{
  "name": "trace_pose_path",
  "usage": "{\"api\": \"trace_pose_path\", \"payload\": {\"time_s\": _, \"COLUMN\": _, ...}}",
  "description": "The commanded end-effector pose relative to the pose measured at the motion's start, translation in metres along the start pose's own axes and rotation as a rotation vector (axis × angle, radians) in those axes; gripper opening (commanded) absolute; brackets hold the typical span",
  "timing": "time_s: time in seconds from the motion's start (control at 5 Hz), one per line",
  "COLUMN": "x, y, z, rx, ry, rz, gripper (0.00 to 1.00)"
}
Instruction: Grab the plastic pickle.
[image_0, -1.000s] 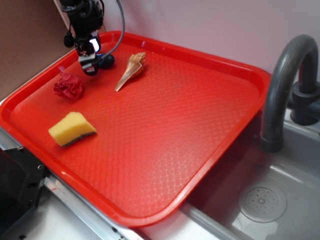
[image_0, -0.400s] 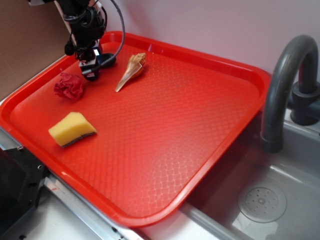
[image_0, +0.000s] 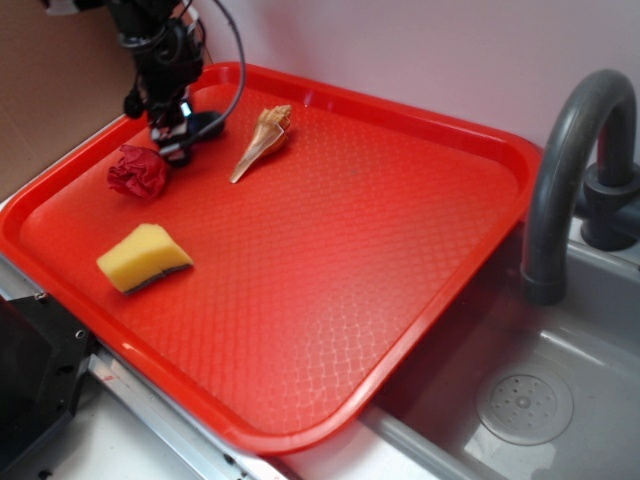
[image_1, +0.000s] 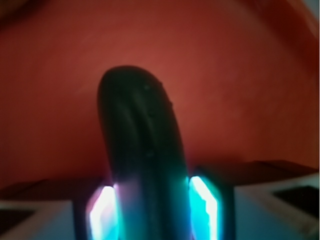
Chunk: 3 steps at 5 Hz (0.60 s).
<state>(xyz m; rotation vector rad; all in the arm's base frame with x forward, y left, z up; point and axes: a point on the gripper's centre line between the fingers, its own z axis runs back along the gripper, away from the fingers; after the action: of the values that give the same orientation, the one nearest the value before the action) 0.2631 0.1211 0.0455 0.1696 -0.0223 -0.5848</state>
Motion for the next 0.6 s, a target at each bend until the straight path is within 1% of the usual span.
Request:
{"api": "trace_pose_path", "payload": {"time_s": 0.0, "x": -0.045, "y": 0.002, "z": 0.118, "rx": 0.156, "ry": -0.016, "rz": 0.505, "gripper": 0.0}}
{"api": "trace_pose_path", "payload": {"time_s": 0.2, "x": -0.043, "y": -0.02, "z": 0.164, "rx": 0.061, "ry": 0.068, "rz": 0.748, "gripper": 0.0}}
{"api": "trace_pose_path", "payload": {"time_s": 0.4, "x": -0.033, "y": -0.039, "z": 0.175, "rx": -0.071, "ry": 0.12, "rz": 0.953, "gripper": 0.0}}
